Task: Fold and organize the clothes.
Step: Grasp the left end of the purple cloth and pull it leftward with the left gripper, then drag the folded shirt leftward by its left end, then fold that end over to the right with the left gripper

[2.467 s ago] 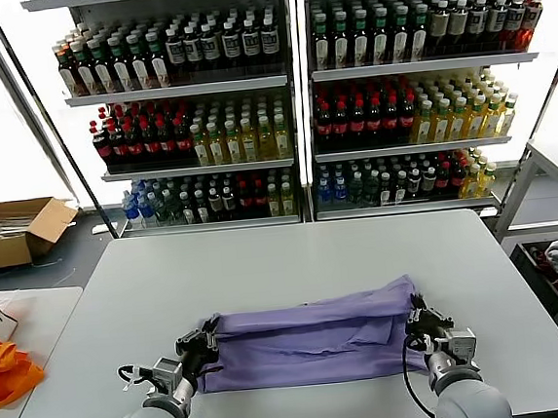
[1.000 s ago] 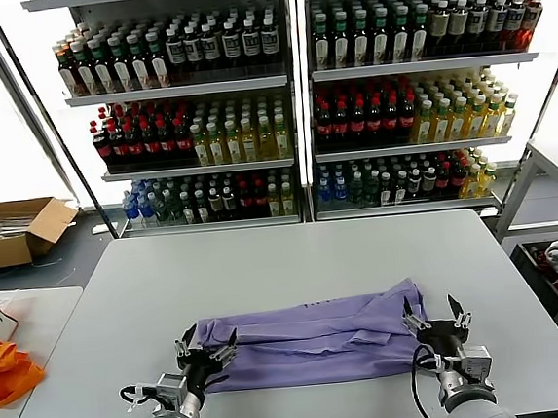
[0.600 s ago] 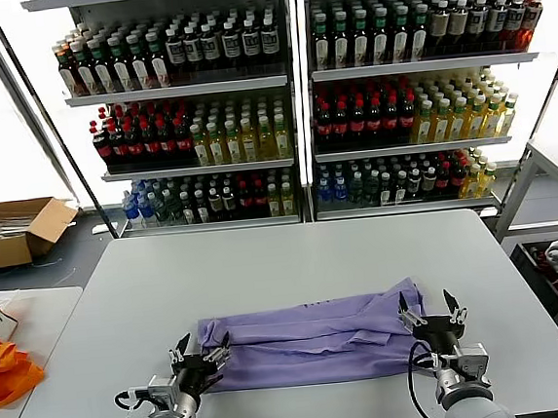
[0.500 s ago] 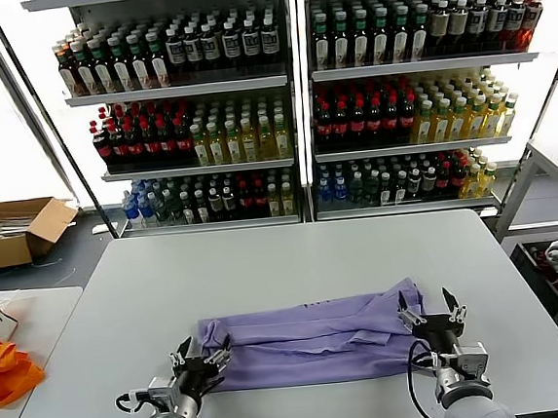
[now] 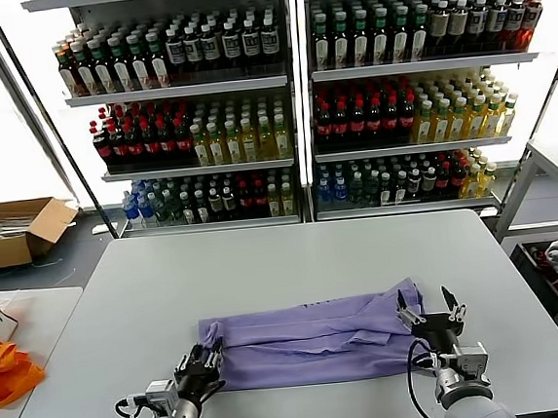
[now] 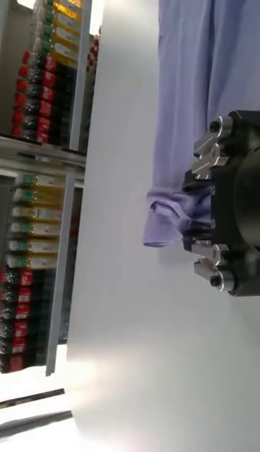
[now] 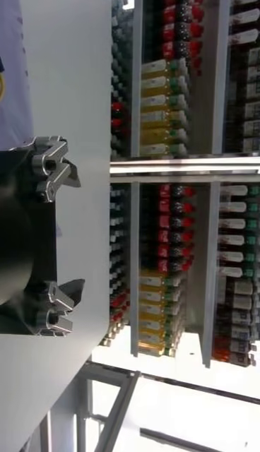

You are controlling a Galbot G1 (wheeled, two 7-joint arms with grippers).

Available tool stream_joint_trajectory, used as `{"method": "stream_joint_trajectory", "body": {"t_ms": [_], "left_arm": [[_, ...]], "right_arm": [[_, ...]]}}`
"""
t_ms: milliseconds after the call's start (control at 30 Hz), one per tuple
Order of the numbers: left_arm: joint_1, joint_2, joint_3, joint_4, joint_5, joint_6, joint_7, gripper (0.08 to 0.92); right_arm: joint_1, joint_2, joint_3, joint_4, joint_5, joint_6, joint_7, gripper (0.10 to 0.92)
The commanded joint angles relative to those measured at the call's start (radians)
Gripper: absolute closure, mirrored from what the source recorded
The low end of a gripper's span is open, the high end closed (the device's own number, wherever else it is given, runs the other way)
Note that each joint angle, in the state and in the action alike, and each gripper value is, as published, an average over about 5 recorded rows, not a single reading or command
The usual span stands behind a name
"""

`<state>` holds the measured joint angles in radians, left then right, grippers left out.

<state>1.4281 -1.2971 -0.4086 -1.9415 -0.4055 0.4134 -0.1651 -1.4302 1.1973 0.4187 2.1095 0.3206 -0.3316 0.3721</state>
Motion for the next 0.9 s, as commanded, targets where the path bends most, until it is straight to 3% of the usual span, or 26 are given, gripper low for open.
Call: {"method": "stream_joint_trajectory", "body": {"t_ms": [33,233,367,600,900], "left_arm": [[0.004,-0.005,-0.006,0.003,-0.014,0.004,-0.003,0.659],[0.007,0.009,-0.048,-0.021,-0.019,0.002,0.001,0.848],[0.007,0.058,-0.126,-0.079,-0.029,0.008,0.003,0.903],[0.004,0.256,-0.421,-0.086,-0.143,0.024,0.015,0.904],[0.033,0.527,-0.734,0.060,-0.222,0.020,0.050,0.904]], "right_arm": [[0.005,-0.002,-0.001,-0.001,0.001,0.000,0.000,0.203],[0.018,-0.008,0.000,-0.005,0.003,-0.002,0.000,0.203],[0.027,-0.012,-0.001,-0.008,0.006,-0.004,0.000,0.203],[0.055,-0.019,-0.016,-0.019,0.013,-0.008,0.000,0.203],[0.070,-0.007,-0.040,-0.015,0.001,-0.012,0.000,0.203]]}}
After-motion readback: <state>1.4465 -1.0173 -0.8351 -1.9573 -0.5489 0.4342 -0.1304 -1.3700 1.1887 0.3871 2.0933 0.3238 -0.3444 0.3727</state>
